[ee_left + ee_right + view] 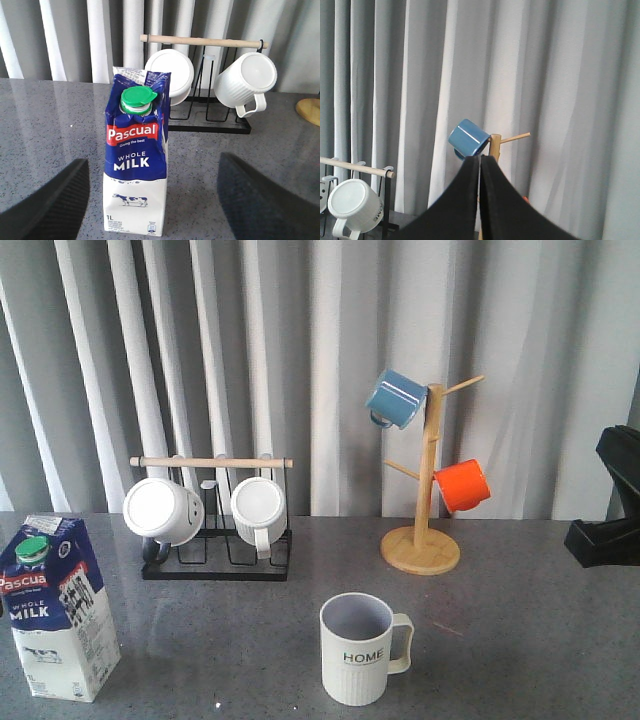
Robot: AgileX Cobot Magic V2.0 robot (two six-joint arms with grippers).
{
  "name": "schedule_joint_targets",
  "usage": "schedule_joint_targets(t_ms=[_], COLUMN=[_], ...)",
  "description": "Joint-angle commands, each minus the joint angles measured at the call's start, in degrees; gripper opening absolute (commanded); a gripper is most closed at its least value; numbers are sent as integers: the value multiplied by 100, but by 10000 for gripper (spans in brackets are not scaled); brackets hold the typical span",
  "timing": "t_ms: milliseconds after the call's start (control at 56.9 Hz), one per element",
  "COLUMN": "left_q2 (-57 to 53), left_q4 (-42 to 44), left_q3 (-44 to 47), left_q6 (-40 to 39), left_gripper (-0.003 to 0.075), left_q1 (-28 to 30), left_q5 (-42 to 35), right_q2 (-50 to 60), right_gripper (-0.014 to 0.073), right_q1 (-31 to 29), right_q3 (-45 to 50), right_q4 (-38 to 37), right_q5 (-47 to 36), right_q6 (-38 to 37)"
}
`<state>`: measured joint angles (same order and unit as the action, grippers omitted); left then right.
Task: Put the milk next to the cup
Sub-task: 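Withdraw and raise the right gripper away from the mug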
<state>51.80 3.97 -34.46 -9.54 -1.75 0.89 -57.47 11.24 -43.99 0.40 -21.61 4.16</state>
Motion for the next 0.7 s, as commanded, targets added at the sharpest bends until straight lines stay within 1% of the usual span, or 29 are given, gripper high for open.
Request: schedule_joint_targets(t_ms=[0, 369, 562, 685], left_q2=[-41, -41, -41, -41], left_q4=[-30, -30, -30, 24], left_q3=[-197, -197, -197, -206], left_q6=[-7, -7, 0, 482], left_gripper=[520, 520, 520, 535], left_q1=[-34, -34, -34, -34], left_q5=[-461, -461, -666, -1084], right_q2=[80, 80, 80, 80], right_gripper=[-8, -8, -8, -8], right_q1=[-20, -20, -20, -20], right_q3=[-178, -178, -178, -178], right_q4=[3, 3, 3, 3], right_q5=[-406, -406, -406, -406], right_q6=[56, 44, 44, 44])
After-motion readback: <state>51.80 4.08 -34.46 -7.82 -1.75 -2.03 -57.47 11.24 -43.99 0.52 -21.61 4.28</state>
